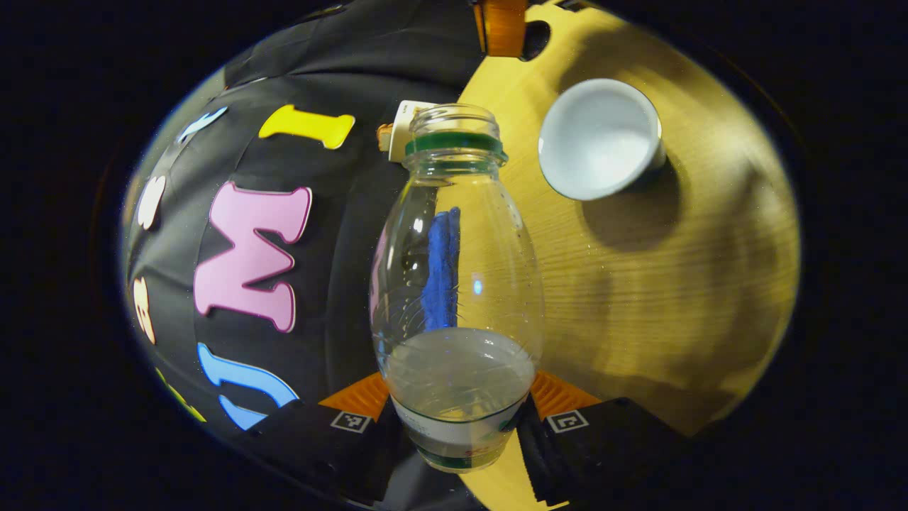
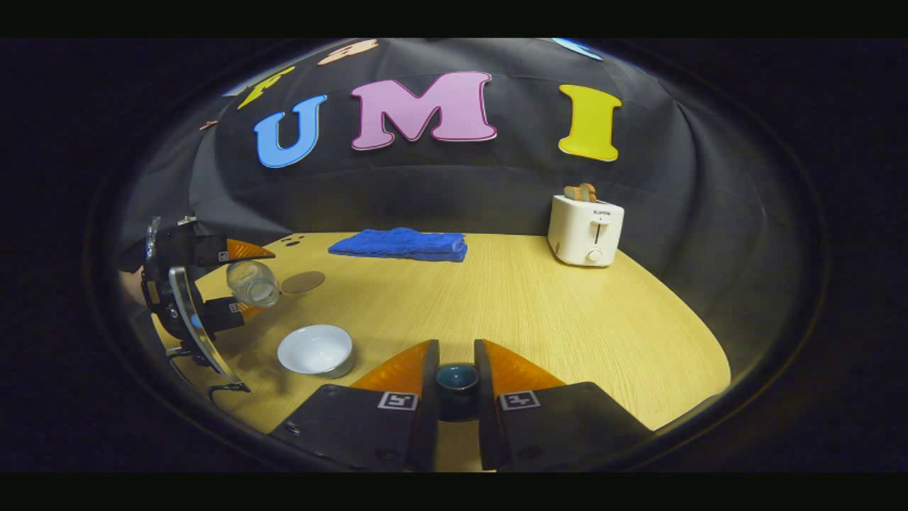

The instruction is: Open the teacup lid with one hand, grasp the water bottle and pour water into the teacup with the other hand; after pouring, place the water bottle on the coaster and then close the teacup lid.

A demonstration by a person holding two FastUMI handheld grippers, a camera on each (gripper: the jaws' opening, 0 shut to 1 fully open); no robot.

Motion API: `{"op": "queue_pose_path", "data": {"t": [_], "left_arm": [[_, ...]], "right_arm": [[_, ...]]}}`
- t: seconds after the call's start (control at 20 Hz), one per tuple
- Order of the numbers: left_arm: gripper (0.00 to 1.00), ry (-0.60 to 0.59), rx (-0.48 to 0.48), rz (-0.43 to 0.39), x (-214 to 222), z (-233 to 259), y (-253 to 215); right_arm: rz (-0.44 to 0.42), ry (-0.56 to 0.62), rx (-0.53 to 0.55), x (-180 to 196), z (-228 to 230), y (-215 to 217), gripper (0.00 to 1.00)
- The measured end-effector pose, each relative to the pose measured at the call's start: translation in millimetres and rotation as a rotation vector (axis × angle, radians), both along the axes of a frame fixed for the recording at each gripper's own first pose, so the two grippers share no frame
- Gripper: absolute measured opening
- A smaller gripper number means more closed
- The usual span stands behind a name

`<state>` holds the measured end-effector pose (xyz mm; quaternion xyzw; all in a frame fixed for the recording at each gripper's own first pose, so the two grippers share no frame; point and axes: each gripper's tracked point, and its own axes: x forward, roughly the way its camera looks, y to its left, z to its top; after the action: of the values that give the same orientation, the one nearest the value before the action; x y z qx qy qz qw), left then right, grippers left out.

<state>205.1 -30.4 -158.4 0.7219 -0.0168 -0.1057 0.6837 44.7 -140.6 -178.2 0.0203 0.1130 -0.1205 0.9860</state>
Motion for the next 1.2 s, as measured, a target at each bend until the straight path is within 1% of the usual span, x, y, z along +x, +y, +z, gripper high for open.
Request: {"op": "queue_pose_path", "data": {"t": [0.2,0.35,0.4,0.5,0.55,0.65,0.7,1.0,1.05,1.1,1.15,1.2], "left_arm": [[0.75,-0.02,0.101,-0.02,7.5,0.6,-1.3],[0.75,-0.039,0.157,-0.04,11.3,3.0,-5.7],[0.75,-0.046,0.179,-0.047,11.6,5.2,-7.3],[0.75,-0.062,0.227,-0.062,13.0,7.7,-10.1],[0.75,-0.069,0.247,-0.066,14.2,8.7,-11.1],[0.75,-0.079,0.284,-0.075,17.7,10.7,-12.8],[0.75,-0.086,0.303,-0.079,17.8,12.8,-14.2],[0.75,-0.09,0.359,-0.104,21.8,11.8,-16.2],[0.75,-0.092,0.363,-0.105,22.7,11.4,-16.9],[0.75,-0.093,0.371,-0.108,21.1,11.8,-17.3],[0.75,-0.094,0.382,-0.112,20.7,10.5,-17.7],[0.75,-0.097,0.396,-0.12,21.9,11.2,-18.0]], "right_arm": [[0.003,0.006,0.008,-1.0,-4.3,3.7,0.27],[0.0,-0.005,0.003,-2.0,-3.1,4.6,0.27],[0.001,-0.005,-0.001,-2.5,-2.9,5.1,0.31],[0.007,-0.007,0.001,-3.0,-3.4,6.8,0.22],[0.01,-0.009,0.006,-3.0,-3.3,8.5,0.27],[0.016,-0.013,0.008,-4.2,-3.0,11.7,0.31],[0.019,-0.015,0.006,-5.1,-2.1,12.5,0.27],[0.023,-0.017,0.021,-9.5,-5.3,16.2,0.27],[0.022,-0.017,0.024,-10.1,-6.3,16.4,0.22],[0.022,-0.017,0.025,-10.9,-6.3,16.8,0.22],[0.021,-0.018,0.023,-11.3,-5.5,16.3,0.27],[0.02,-0.019,0.023,-11.5,-5.4,16.1,0.27]]}}
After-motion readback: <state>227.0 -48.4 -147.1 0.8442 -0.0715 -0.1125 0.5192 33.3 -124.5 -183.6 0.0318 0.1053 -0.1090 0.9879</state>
